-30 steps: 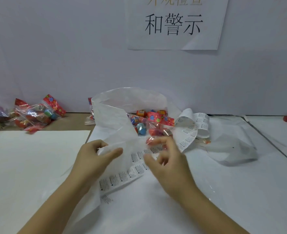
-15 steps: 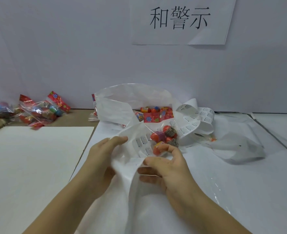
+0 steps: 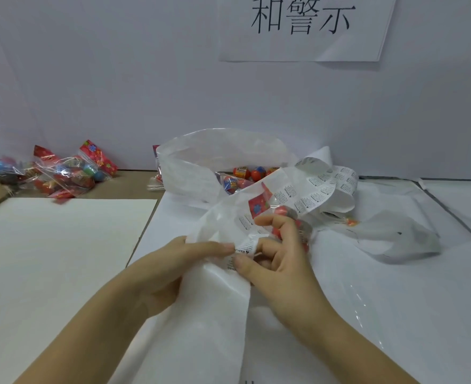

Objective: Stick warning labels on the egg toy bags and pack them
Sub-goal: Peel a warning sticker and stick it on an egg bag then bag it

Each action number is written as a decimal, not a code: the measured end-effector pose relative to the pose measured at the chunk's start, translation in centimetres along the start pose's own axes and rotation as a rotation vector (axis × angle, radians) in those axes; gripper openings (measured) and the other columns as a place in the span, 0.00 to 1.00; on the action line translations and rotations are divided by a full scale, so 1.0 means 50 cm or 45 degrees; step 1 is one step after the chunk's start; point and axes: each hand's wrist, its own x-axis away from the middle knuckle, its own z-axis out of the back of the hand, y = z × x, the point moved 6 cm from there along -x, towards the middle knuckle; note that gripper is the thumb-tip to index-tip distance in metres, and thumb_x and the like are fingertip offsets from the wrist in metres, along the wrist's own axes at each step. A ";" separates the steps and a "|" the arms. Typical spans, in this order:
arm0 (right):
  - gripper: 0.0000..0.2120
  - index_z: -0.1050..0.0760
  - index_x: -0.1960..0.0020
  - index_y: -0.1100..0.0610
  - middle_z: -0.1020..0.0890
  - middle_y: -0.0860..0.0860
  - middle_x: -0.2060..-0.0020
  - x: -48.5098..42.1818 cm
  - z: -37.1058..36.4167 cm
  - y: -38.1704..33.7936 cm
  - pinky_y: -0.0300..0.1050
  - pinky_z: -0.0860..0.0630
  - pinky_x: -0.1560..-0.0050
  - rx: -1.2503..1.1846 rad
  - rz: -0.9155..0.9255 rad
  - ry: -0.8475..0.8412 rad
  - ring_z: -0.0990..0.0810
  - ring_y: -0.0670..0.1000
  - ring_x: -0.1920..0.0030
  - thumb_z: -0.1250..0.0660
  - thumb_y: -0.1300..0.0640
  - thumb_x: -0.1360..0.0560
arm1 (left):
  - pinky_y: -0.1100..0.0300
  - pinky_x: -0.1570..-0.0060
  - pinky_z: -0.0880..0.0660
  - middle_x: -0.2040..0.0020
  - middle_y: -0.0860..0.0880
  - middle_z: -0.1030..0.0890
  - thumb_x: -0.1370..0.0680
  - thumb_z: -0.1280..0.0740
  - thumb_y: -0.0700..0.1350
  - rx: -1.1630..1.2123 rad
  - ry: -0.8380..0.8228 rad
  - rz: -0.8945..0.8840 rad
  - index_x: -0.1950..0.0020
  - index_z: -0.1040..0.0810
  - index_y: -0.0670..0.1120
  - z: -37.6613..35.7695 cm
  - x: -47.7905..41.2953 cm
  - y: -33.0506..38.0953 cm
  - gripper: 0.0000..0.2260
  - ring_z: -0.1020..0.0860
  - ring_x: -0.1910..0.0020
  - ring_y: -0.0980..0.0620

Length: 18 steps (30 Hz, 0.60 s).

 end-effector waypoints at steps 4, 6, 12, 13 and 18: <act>0.20 0.33 0.47 0.47 0.20 0.54 0.69 -0.004 0.013 0.006 0.45 0.22 0.65 0.077 -0.064 0.039 0.22 0.50 0.70 0.31 0.68 0.27 | 0.54 0.57 0.19 0.47 0.37 0.16 0.33 0.26 0.47 0.075 0.050 -0.081 0.45 0.16 0.43 0.010 -0.003 0.006 0.18 0.16 0.50 0.41; 0.16 0.32 0.50 0.49 0.25 0.48 0.74 -0.002 0.022 0.005 0.42 0.24 0.70 0.091 -0.044 0.136 0.26 0.47 0.73 0.29 0.64 0.28 | 0.53 0.57 0.19 0.46 0.37 0.16 0.32 0.25 0.45 0.137 0.052 -0.103 0.44 0.16 0.41 0.012 0.002 0.012 0.19 0.16 0.50 0.40; 0.13 0.36 0.65 0.47 0.27 0.42 0.72 0.026 0.022 -0.047 0.39 0.33 0.67 1.175 0.377 0.277 0.29 0.44 0.66 0.38 0.41 0.28 | 0.58 0.68 0.21 0.58 0.41 0.14 0.35 0.24 0.41 0.166 0.320 -0.369 0.56 0.14 0.44 0.008 0.014 0.030 0.09 0.15 0.63 0.45; 0.15 0.35 0.65 0.47 0.26 0.44 0.72 0.022 0.023 -0.047 0.40 0.32 0.66 1.156 0.318 0.248 0.28 0.44 0.65 0.41 0.38 0.28 | 0.57 0.67 0.20 0.57 0.41 0.14 0.36 0.23 0.41 0.167 0.334 -0.384 0.55 0.14 0.44 0.008 0.014 0.030 0.10 0.15 0.61 0.44; 0.24 0.30 0.64 0.48 0.23 0.44 0.67 0.012 0.031 -0.045 0.41 0.29 0.62 1.094 0.147 0.106 0.28 0.42 0.65 0.47 0.28 0.33 | 0.57 0.63 0.19 0.54 0.38 0.15 0.36 0.21 0.42 0.150 0.323 -0.406 0.54 0.14 0.43 0.006 0.020 0.034 0.12 0.15 0.58 0.42</act>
